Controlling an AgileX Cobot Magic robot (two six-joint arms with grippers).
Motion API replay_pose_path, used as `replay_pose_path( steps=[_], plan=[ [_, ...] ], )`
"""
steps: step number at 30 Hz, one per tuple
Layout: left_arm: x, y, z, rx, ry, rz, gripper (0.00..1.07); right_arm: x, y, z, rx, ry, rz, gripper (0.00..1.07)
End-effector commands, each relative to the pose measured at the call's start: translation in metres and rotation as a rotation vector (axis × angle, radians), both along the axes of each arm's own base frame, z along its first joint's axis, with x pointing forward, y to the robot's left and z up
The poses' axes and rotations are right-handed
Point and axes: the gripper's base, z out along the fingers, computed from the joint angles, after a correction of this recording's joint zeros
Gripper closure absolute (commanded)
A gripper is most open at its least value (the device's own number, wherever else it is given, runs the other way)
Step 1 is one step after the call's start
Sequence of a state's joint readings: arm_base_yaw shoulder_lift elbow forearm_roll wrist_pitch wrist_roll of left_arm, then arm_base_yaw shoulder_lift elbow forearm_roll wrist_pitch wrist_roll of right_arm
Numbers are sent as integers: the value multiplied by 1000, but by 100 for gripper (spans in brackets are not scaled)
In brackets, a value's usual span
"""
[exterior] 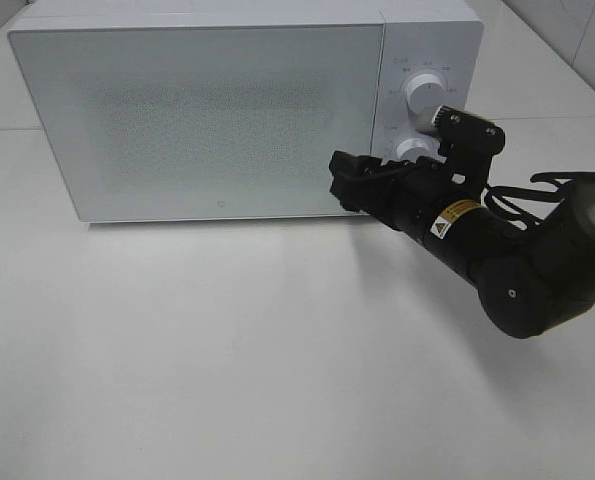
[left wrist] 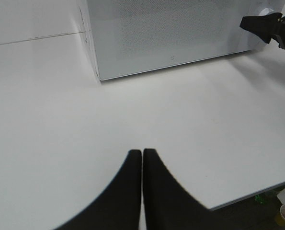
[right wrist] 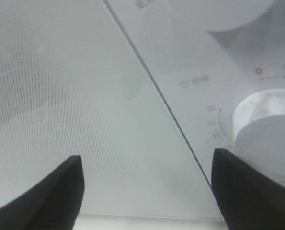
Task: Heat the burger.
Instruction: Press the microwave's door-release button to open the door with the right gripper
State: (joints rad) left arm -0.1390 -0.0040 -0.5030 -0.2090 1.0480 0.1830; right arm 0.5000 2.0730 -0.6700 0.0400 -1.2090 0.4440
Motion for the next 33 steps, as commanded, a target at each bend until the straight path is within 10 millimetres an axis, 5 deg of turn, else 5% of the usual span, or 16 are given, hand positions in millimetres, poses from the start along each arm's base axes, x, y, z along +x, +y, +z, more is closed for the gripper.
replay_pose_path(
  steps=[1, 10, 33],
  plan=[
    [-3, 0, 0, -10, -26, -5, 106, -2, 2, 14, -61, -206, 53, 42],
    [-3, 0, 0, -10, -26, -5, 106, -16, 4, 0, -450, -115, 267, 42],
    [-3, 0, 0, -10, -26, -5, 106, -49, -23, 68, -772, 253, 355, 49]
  ],
)
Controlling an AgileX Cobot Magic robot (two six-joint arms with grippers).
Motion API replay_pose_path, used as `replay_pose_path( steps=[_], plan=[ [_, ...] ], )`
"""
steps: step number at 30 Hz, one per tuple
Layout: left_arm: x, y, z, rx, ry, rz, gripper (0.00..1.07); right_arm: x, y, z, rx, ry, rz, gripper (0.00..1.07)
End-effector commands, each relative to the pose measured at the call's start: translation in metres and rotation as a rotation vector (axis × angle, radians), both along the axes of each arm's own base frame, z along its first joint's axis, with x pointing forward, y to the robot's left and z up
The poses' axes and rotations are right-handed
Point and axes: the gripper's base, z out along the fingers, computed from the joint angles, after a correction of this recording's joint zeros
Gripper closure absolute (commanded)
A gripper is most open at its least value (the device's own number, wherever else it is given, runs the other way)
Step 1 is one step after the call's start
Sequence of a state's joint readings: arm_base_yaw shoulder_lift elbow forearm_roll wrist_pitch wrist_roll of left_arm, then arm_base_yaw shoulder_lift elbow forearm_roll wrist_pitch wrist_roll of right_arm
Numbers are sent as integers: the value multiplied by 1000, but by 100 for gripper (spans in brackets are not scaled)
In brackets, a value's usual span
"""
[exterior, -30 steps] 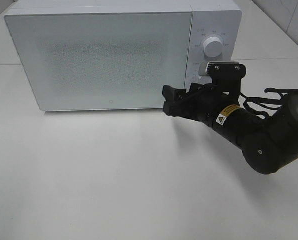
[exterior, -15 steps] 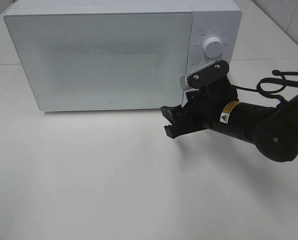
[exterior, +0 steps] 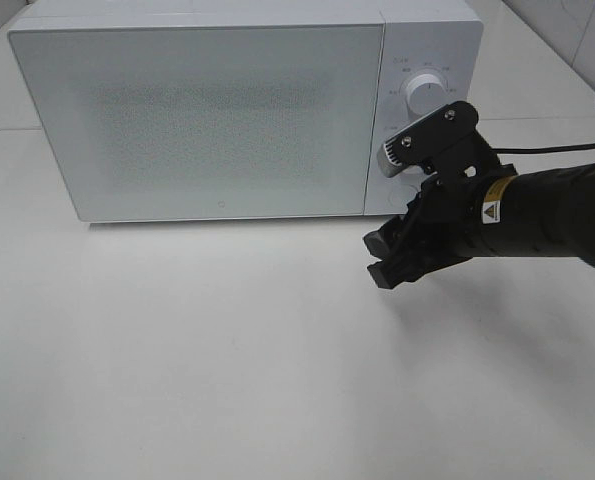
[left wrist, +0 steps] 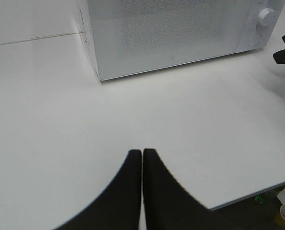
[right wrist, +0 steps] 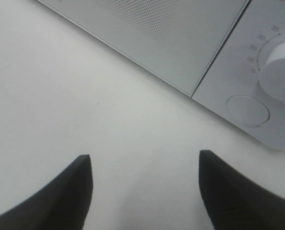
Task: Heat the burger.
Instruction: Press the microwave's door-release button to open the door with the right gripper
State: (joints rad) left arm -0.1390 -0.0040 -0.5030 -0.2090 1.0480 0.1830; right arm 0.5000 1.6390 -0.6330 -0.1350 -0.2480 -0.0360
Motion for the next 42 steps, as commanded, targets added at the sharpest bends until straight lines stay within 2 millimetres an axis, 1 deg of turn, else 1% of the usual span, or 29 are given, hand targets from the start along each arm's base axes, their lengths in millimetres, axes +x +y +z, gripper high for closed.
replay_pose_path(
  steps=[1, 2, 3, 5, 6, 10, 11, 13, 16, 18, 19, 20, 21, 22, 23, 24, 25, 26, 27, 28, 29, 30, 31, 34, 35, 37, 39, 40, 42],
  plan=[
    [-3, 0, 0, -10, -26, -5, 106, -3, -5, 15, -58, 47, -5, 49],
    [-3, 0, 0, -10, -26, -5, 106, -2, -6, 22, -102, 109, -20, 49],
    [-3, 0, 0, -10, -26, -5, 106, -2, -6, 22, -102, 109, -20, 49],
    [-3, 0, 0, -10, -26, -5, 106, 0, -7, 31, -153, 204, -50, 49],
    [-3, 0, 0, -10, -26, -5, 106, 0, -7, 31, -153, 204, -50, 49],
    [-3, 0, 0, -10, -26, -5, 106, 4, -3, 49, -166, 328, -97, 49],
    [-3, 0, 0, -10, -26, -5, 106, 4, -3, 49, -166, 328, -97, 49],
    [-3, 0, 0, -10, -26, -5, 106, 8, 0, 60, -149, 351, -110, 49],
    [-3, 0, 0, -10, -26, -5, 106, 13, 3, 68, -125, 339, -125, 49],
    [-3, 0, 0, -11, -26, -6, 106, 15, 1, 70, -118, 336, -138, 49],
    [-3, 0, 0, -12, -26, -6, 106, 20, -4, 74, -83, 341, -186, 48],
    [-3, 0, 0, -12, -26, -6, 106, 20, -4, 74, -83, 341, -186, 48],
    [-3, 0, 0, -12, -26, -6, 106, 23, -10, 74, -70, 347, -222, 48],
    [-3, 0, 0, -12, -26, -6, 106, 30, -26, 75, -40, 356, -307, 48],
    [-3, 0, 0, -12, -26, -6, 106, 33, -35, 74, -31, 370, -351, 48],
    [-3, 0, 0, -12, -26, -6, 106, 33, -35, 74, -31, 370, -351, 48],
    [-3, 0, 0, -12, -26, -6, 106, 36, -51, 73, -25, 402, -422, 48],
    [-3, 0, 0, -12, -26, -6, 106, 36, -51, 73, -25, 402, -422, 48],
    [-3, 0, 0, -12, -26, -6, 106, 36, -59, 73, -29, 424, -449, 48],
    [-3, 0, 0, -12, -26, -6, 106, 35, -74, 72, -43, 472, -500, 48],
    [-3, 0, 0, -12, -26, -6, 106, 35, -74, 72, -43, 472, -500, 48],
    [-3, 0, 0, -12, -26, -6, 106, 33, -87, 71, -49, 515, -549, 48],
    [-3, 0, 0, -12, -26, -6, 106, 32, -92, 71, -46, 538, -579, 48],
    [-3, 0, 0, -12, -26, -6, 106, 28, -98, 72, -33, 570, -633, 48],
    [-3, 0, 0, -12, -26, -6, 106, 23, -101, 75, -44, 596, -663, 48],
    [-3, 0, 0, -12, -26, -6, 106, 20, -102, 78, -48, 601, -668, 48],
    [-3, 0, 0, -12, -26, -6, 106, 10, -103, 88, -53, 609, -667, 48],
    [-3, 0, 0, -12, -26, -6, 106, 10, -103, 88, -53, 609, -667, 48],
    [-3, 0, 0, -12, -26, -6, 106, -6, -105, 102, -37, 578, -666, 48]
  ],
)
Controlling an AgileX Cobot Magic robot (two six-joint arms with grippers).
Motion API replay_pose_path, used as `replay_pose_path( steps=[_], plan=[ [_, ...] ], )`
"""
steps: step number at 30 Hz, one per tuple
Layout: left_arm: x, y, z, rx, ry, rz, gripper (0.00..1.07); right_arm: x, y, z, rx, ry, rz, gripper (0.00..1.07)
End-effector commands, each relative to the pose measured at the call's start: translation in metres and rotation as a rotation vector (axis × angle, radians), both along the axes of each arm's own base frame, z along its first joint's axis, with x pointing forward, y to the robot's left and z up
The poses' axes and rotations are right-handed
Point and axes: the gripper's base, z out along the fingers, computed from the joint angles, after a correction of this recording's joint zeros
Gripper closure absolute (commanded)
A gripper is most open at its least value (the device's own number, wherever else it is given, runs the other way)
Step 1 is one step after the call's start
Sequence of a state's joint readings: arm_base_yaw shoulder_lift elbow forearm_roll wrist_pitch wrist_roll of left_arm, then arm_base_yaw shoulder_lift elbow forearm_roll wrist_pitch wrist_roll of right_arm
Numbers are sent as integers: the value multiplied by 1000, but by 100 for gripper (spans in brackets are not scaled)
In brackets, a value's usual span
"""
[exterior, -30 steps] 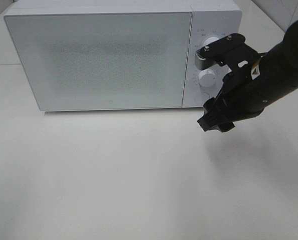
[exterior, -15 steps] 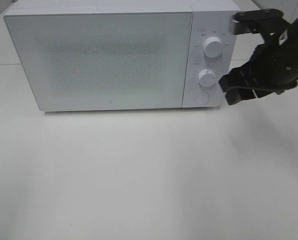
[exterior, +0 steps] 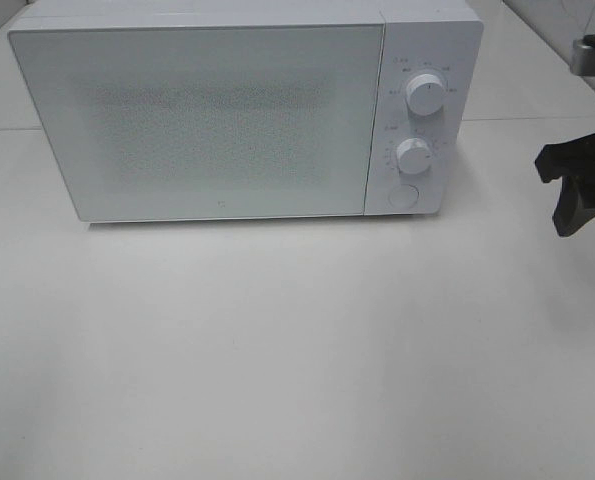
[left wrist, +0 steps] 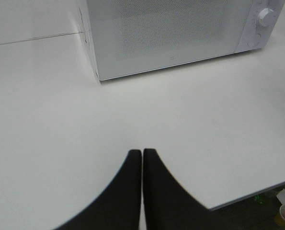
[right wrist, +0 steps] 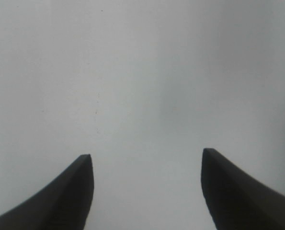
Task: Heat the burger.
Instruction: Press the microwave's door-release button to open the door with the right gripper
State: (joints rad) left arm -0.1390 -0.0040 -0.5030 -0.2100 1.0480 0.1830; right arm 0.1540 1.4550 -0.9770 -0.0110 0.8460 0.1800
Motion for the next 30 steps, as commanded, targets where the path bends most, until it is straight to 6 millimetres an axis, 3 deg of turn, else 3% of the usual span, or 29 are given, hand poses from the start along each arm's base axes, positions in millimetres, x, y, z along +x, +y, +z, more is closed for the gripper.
replay_pose_path(
  steps=[1, 6, 7, 9, 10, 11, 13, 15, 18, 19, 24, 26, 30],
  plan=[
    [-3, 0, 0, -11, -26, -6, 106, -14, -3, 10, -2, -8, -13, 48],
    [-3, 0, 0, -11, -26, -6, 106, -64, -11, 36, 19, -103, -32, 48],
    [-3, 0, 0, -11, -26, -6, 106, -64, -11, 36, 19, -103, -32, 48],
    [-3, 0, 0, -11, -26, -6, 106, -91, -15, 46, 23, -131, -31, 48],
    [-3, 0, 0, -11, -26, -6, 106, -91, -15, 46, 23, -131, -31, 48],
    [-3, 0, 0, -11, -26, -6, 106, -110, -18, 52, 26, -150, -32, 48],
    [-3, 0, 0, -11, -26, -6, 106, -118, -19, 52, 26, -153, -31, 48],
    [-3, 0, 0, -11, -26, -6, 106, -151, -25, 49, 18, -174, -4, 48],
    [-3, 0, 0, -11, -26, -6, 106, -158, -26, 48, 16, -187, 7, 48],
    [-3, 0, 0, -11, -26, -6, 106, -171, -28, 44, 11, -215, 33, 48],
    [-3, 0, 0, -11, -26, -6, 106, -192, -29, 37, 23, -272, 70, 48],
    [-3, 0, 0, -11, -26, -6, 106, -209, -32, 35, 12, -350, 99, 48],
    [-3, 0, 0, -11, -26, -6, 106, -220, -34, 35, 4, -444, 129, 48]
  ],
)
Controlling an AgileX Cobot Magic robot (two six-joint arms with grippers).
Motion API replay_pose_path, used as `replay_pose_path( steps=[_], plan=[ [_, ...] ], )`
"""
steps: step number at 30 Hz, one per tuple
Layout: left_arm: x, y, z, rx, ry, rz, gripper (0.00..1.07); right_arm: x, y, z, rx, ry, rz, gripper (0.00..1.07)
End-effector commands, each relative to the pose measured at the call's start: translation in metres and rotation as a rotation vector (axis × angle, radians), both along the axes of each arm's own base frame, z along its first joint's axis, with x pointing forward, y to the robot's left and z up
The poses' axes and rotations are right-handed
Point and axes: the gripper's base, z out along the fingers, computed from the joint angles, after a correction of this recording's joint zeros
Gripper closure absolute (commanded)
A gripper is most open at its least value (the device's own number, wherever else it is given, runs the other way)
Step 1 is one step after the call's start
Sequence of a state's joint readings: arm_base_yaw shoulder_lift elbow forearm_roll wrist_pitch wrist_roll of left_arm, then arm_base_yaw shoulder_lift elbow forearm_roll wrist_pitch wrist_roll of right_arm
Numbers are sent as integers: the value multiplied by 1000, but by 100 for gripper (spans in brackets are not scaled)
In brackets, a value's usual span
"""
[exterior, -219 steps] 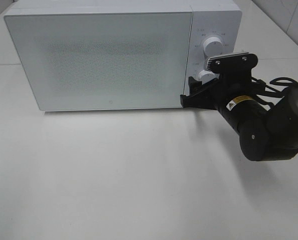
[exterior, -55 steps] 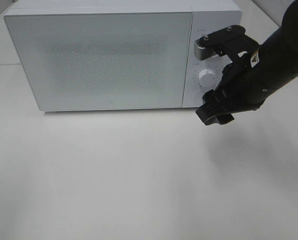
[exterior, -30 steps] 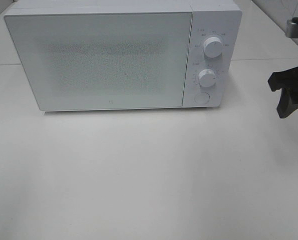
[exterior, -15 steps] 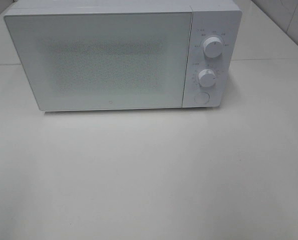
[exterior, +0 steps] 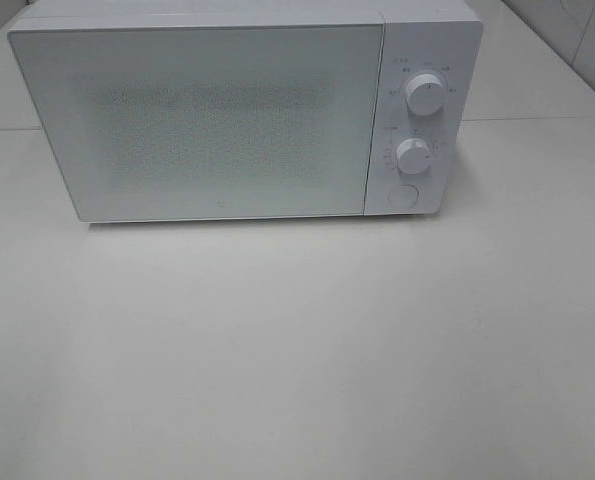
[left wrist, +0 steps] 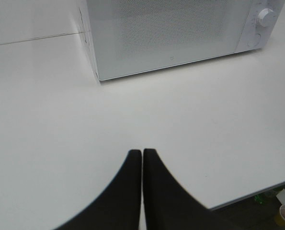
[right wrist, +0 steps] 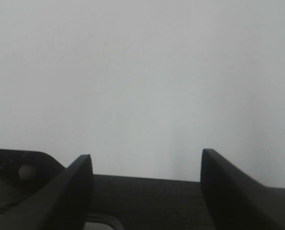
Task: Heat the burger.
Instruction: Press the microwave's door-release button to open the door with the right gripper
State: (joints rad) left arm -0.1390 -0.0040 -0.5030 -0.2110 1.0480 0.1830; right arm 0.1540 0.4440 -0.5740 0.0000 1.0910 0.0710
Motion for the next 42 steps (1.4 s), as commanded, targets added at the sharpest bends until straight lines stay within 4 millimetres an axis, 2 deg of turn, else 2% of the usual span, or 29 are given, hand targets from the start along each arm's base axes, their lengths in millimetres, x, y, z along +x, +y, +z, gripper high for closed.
replay_pose_path(
  steps=[1, 5, 19, 42],
  plan=[
    [-3, 0, 0, -10, -26, -5, 106, -12, -3, 0, -18, -116, 29, 48],
    [-3, 0, 0, -10, -26, -5, 106, -28, -5, -3, 6, -265, 28, 48],
    [-3, 0, 0, -10, -26, -5, 106, -64, -10, -2, 33, -504, 28, 48],
    [-2, -1, 0, -11, -25, -8, 106, -64, -10, -3, 30, -511, 30, 48]
  ],
)
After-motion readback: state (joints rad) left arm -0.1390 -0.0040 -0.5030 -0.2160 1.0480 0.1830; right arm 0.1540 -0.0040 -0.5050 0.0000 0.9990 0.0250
